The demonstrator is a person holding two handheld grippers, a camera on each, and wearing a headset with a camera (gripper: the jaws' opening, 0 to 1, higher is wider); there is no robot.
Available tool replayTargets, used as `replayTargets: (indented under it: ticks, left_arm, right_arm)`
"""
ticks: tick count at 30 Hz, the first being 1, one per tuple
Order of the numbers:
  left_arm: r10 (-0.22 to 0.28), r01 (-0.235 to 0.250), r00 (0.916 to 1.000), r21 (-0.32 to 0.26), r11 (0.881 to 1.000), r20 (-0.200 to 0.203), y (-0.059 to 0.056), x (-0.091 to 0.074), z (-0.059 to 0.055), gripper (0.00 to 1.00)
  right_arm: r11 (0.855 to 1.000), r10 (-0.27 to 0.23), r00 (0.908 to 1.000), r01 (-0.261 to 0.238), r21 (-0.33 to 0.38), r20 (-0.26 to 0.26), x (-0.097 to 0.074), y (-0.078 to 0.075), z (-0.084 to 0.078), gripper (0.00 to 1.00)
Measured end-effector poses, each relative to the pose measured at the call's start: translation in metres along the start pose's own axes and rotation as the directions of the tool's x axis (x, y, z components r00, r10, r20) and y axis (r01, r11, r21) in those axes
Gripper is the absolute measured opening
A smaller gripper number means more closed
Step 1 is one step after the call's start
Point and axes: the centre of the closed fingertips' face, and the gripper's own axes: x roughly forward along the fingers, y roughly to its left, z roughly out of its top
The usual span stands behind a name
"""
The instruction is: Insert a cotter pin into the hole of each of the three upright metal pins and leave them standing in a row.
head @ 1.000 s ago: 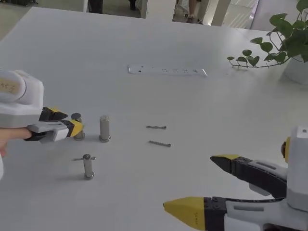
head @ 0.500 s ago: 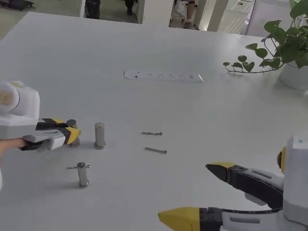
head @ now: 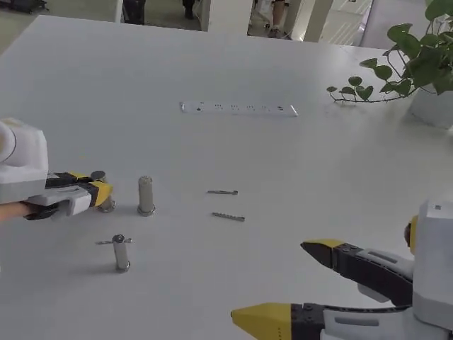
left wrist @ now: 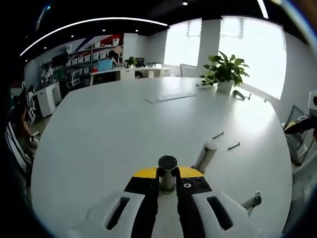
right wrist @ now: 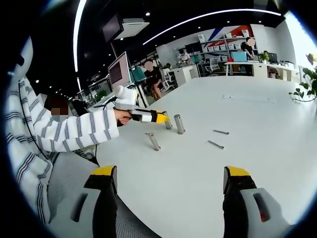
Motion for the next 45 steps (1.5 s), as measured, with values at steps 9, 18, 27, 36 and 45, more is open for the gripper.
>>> replayTargets:
  ticks: [9,18,27,36,45]
  left_arm:
    - [0.024,-0.024,0.9997,-0.003,1.000,0.002,0.002,-0.016,0.003,0.08]
    - [-0.045,0.045,0.9986,0.000,0.999,0.029,-0.022,-0.042,0.028,0.09]
    - [-0.092,0.087,0.9950,0.103,0.991,0.039,-0.058,-0.064,0.053,0.09]
    - [-0.146,0.138,0.9848,0.091,0.986,0.094,-0.095,-0.079,0.069,0.09]
    - [-0.203,0.193,0.9719,0.093,0.977,0.119,-0.125,-0.080,0.076,0.09]
  right_arm:
    - [1.000,0.004,1.0000,-0.004,0.000,0.004,0.001,0.002,0.000,0.87]
    - [1.000,0.013,0.9998,-0.013,0.000,0.015,0.003,0.006,0.001,0.87]
    - [1.000,0.031,0.9995,-0.031,-0.002,0.010,0.005,0.011,0.000,0.87]
    - [0.999,0.035,0.9993,-0.035,0.001,0.011,0.002,0.012,-0.001,0.86]
    - [0.999,0.034,0.9994,-0.034,0.005,0.012,-0.001,0.011,-0.002,0.85]
